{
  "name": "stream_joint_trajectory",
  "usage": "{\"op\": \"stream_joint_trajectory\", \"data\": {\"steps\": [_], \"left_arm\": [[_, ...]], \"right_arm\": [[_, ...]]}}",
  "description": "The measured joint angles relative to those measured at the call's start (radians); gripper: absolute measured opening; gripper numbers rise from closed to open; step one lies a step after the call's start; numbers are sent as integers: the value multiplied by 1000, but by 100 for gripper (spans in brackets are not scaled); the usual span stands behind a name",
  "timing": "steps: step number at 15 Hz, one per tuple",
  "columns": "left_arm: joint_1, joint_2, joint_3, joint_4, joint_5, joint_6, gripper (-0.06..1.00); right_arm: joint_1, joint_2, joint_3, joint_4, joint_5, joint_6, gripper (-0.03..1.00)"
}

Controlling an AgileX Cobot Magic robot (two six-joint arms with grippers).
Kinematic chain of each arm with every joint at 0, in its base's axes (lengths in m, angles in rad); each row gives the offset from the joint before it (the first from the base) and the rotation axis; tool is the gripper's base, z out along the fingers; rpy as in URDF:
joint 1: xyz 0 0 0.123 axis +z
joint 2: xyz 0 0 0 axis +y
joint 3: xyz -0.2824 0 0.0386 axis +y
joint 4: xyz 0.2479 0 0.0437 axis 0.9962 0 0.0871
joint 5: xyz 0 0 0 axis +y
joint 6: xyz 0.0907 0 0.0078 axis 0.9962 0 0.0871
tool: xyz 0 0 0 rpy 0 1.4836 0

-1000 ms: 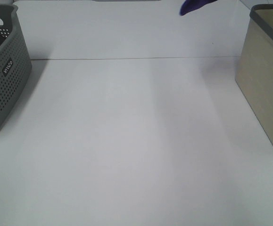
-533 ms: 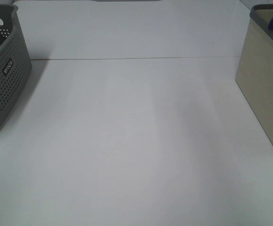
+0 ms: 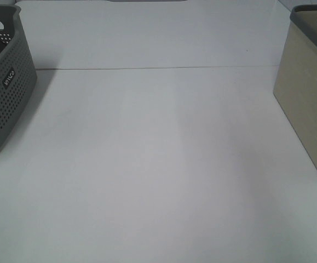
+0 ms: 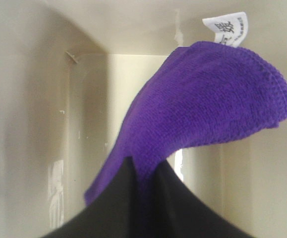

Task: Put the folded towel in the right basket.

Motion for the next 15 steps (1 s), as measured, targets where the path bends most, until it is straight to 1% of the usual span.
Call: {"op": "stream_joint_trajectory", "data": {"steps": [1, 2, 3, 6, 7, 8, 10, 11, 13, 15], "left_arm": [[0, 0, 0, 0, 0, 0, 99], [0, 0, 0, 0, 0, 0, 99], [0, 0, 0, 0, 0, 0, 99], [0, 0, 0, 0, 0, 0, 99], [0, 0, 0, 0, 0, 0, 99], [0, 0, 0, 0, 0, 0, 99], [0, 0, 0, 0, 0, 0, 99], [0, 0, 0, 0, 0, 0, 99], [0, 0, 0, 0, 0, 0, 99], [0, 0, 0, 0, 0, 0, 99]], "right_arm": [[0, 5, 0, 4, -1, 10, 39], [0, 7, 0, 4, -1, 21, 63], [0, 7, 0, 4, -1, 30, 82], [0, 7, 0, 37, -1, 42, 95], [0, 5, 0, 50, -1, 64, 96], [0, 4, -9, 86, 0, 82, 96], [7, 3, -93, 188, 1, 85, 96], [22, -4, -148, 209, -1, 86, 96], [54, -15, -221, 214, -9, 88, 96], [87, -50, -239, 218, -11, 96, 96]]}}
